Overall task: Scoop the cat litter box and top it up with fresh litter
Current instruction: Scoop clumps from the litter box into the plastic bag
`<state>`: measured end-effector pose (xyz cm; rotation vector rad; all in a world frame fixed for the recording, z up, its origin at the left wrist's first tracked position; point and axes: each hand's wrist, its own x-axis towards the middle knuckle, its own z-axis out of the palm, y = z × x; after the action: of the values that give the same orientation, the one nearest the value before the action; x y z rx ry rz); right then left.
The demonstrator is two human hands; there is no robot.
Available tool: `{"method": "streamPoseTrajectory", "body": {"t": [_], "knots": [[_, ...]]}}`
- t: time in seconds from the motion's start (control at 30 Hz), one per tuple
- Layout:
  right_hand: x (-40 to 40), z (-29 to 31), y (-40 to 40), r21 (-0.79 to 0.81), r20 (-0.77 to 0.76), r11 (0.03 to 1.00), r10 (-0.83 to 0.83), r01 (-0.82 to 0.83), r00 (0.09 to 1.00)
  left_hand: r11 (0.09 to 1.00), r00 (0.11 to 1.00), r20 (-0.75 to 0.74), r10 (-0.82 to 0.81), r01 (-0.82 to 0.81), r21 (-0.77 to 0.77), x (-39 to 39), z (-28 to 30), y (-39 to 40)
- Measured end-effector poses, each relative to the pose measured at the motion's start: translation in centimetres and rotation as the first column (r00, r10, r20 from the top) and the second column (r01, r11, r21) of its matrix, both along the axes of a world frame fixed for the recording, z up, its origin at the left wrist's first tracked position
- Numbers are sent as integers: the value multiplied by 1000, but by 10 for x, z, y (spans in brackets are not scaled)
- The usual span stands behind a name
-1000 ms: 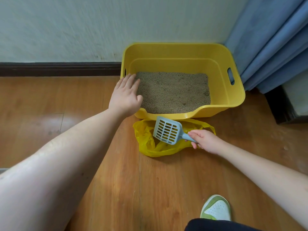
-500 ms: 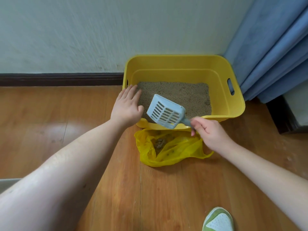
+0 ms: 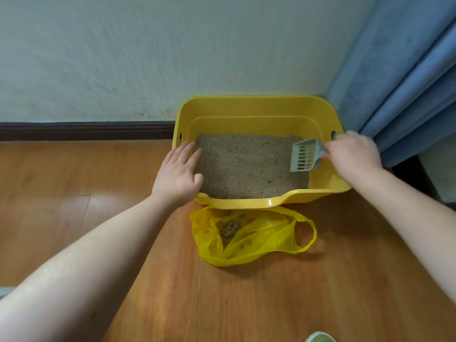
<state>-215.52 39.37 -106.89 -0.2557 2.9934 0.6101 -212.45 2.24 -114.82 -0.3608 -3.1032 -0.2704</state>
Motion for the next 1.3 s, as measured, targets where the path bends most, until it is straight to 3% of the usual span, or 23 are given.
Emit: {"method": "streamPoseTrajectory", "body": {"t": [0.13, 0.4, 0.63, 0.9, 1.07, 1.3], "knots": [[-39, 1, -1, 259, 48, 965, 26, -38, 998, 1000, 1000, -7, 6, -6, 25, 0, -1, 0], [-67, -34, -38, 399, 204, 915, -17, -67, 979, 1000, 1000, 13, 15, -15, -4, 0, -1, 1], [-84, -25, -28, 315, 340, 940, 14, -128, 940, 1000, 1000, 22, 6, -6, -15, 0, 4, 1], [-82, -27, -7, 205, 462, 937, 162, -283, 872, 1000, 1000, 21, 4, -3, -20, 1, 5, 1], [-80, -22, -4, 134, 508, 962, 138, -237, 850, 999, 999, 37, 2, 0, -32, 0, 5, 1], [-62, -39, 23, -17, 442, 988, 147, -156, 885, 1000, 999, 34, 4, -3, -19, -1, 3, 1]]}}
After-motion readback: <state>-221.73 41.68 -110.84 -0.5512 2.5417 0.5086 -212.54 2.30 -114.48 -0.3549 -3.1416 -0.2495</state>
